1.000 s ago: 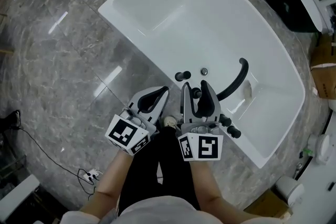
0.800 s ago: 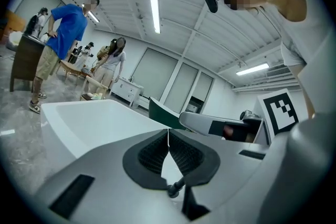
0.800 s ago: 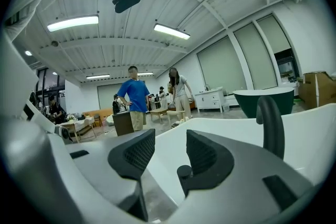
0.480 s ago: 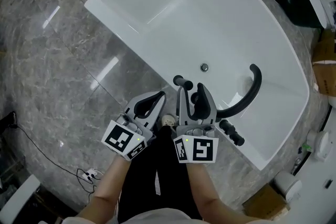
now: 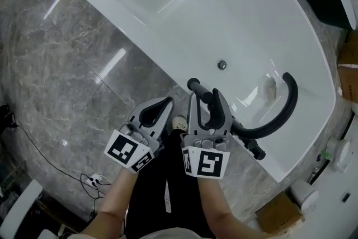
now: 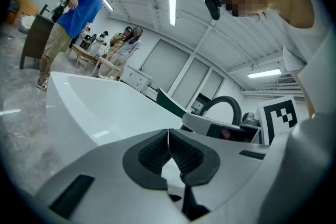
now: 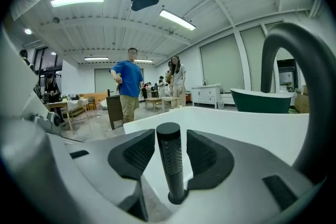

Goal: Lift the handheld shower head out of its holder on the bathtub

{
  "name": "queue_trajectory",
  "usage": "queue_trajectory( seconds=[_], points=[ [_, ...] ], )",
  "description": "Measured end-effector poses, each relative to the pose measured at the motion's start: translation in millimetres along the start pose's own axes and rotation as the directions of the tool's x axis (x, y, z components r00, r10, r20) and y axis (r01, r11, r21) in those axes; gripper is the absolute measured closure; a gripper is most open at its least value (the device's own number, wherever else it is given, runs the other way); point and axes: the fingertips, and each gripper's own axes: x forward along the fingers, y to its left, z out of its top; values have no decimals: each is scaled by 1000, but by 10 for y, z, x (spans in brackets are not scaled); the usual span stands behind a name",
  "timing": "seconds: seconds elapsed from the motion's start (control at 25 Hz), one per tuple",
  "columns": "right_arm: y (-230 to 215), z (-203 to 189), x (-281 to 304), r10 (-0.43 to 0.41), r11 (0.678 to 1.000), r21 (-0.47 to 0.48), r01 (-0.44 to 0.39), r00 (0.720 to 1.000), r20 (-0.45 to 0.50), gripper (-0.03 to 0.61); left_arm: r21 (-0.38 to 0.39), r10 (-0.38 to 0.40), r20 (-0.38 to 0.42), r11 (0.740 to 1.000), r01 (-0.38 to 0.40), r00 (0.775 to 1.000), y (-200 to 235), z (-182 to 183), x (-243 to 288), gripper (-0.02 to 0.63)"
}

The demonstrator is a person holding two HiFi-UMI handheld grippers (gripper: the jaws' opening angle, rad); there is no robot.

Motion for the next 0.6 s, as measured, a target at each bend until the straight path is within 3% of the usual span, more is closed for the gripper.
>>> queue_trajectory(
  seconds=[0.36, 0.6],
  points=[
    [-54, -293, 258, 17, 1000, 5, -17, 999, -47, 402, -28, -4, -20, 1000, 3, 1000, 133, -188, 154, 601],
    [-79, -451, 404, 27, 998, -48, -31, 996, -90, 402, -43, 4, -29, 999, -5, 1000, 195, -282, 186, 601]
  ],
)
